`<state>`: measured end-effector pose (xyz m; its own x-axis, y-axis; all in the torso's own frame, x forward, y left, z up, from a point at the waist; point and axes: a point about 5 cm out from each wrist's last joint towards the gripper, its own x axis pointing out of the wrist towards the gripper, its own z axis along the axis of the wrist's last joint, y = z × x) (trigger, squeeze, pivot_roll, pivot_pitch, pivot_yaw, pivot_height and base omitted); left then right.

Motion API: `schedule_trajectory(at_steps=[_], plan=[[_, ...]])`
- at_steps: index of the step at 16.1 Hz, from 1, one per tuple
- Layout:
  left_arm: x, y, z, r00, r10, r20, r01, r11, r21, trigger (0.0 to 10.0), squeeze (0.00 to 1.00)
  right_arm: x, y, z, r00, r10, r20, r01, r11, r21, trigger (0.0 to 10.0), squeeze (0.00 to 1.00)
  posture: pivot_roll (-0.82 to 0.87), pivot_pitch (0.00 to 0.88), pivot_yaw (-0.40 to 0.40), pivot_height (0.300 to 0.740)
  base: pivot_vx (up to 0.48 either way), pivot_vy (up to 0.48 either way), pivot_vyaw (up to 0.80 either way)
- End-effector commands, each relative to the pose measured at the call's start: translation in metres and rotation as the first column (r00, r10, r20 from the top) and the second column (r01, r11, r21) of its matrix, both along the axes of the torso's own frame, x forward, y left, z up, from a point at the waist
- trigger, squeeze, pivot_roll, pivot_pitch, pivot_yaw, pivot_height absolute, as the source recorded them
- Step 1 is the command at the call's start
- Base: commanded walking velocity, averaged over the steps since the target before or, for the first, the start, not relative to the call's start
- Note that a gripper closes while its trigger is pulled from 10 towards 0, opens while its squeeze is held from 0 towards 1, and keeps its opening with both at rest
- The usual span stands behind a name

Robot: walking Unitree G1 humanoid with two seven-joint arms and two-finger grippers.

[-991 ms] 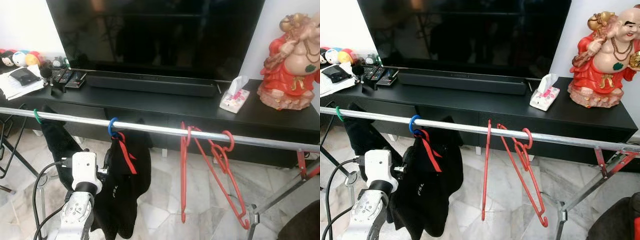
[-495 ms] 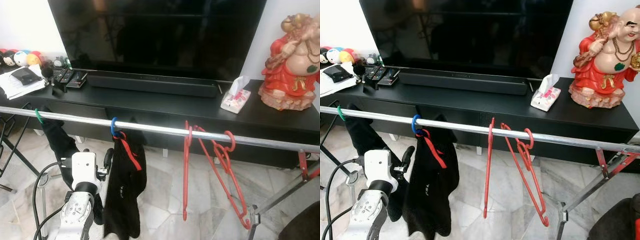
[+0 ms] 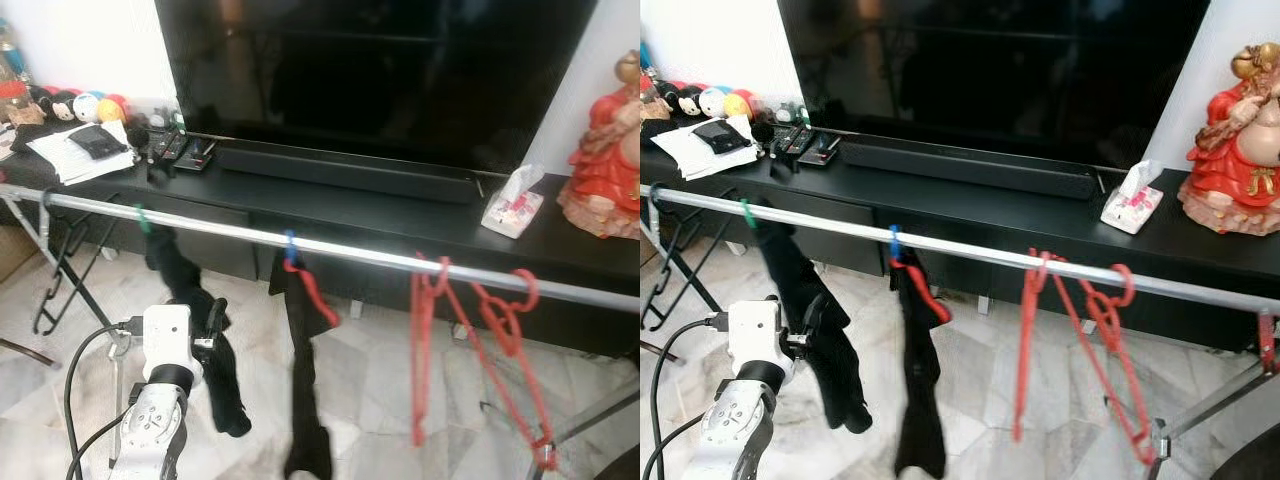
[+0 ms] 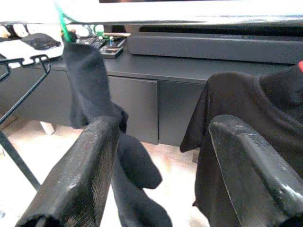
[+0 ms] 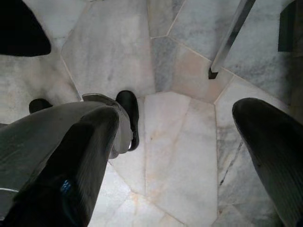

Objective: Hang hanger

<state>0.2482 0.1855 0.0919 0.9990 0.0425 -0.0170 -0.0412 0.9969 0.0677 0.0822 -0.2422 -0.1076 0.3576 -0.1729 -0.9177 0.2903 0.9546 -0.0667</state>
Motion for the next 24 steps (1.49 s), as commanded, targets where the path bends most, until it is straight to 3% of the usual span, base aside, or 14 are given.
schedule_trajectory(at_steps=[1, 5, 13, 16, 20, 24], plan=[[0.000, 0.001, 0.005, 1.000, 0.004, 0.013, -0.004, 1.000, 0.002, 10.0, 0.00, -0.001, -0.001, 0.000, 1.000, 0.010, -0.002, -0.010, 1.000, -0.006, 10.0, 0.00, -0.03, 0.000, -0.024, 0.740, 0.000, 0.319, 0.00], [0.001, 0.001, 0.005, 1.000, 0.003, 0.012, -0.003, 1.000, 0.005, 10.0, 0.00, 0.000, -0.001, 0.000, 1.000, 0.013, -0.005, -0.013, 1.000, -0.003, 10.0, 0.00, -0.02, 0.000, -0.024, 0.740, 0.000, 0.313, 0.00], [0.007, 0.000, 0.007, 1.000, 0.012, -0.008, -0.012, 1.000, -0.008, 10.0, 0.00, 0.000, 0.000, 0.000, 1.000, 0.017, -0.002, -0.017, 1.000, 0.004, 10.0, 0.00, -0.02, 0.000, -0.023, 0.740, 0.000, 0.000, 0.00], [0.018, 0.005, -0.010, 0.988, 0.066, -0.138, -0.069, 0.998, -0.015, 10.0, 0.00, 0.000, 0.000, 0.000, 1.000, 0.027, -0.009, -0.027, 1.000, 0.003, 10.0, 0.00, -0.03, 0.000, -0.022, 0.740, 0.000, 0.000, 0.00], [0.041, 0.016, 0.000, 0.975, 0.178, -0.135, -0.183, 0.983, -0.031, 10.0, 0.00, 0.001, 0.000, 0.000, 0.999, 0.037, -0.006, -0.037, 0.999, 0.008, 10.0, 0.00, -0.03, 0.000, -0.025, 0.740, 0.000, 0.000, 0.00], [0.061, 0.014, 0.005, 0.975, 0.180, -0.131, -0.185, 0.982, -0.029, 10.0, 0.00, 0.002, 0.000, 0.001, 0.999, 0.043, -0.003, -0.043, 0.999, 0.007, 10.0, 0.00, -0.03, 0.000, -0.027, 0.740, 0.000, 0.000, 0.00]])
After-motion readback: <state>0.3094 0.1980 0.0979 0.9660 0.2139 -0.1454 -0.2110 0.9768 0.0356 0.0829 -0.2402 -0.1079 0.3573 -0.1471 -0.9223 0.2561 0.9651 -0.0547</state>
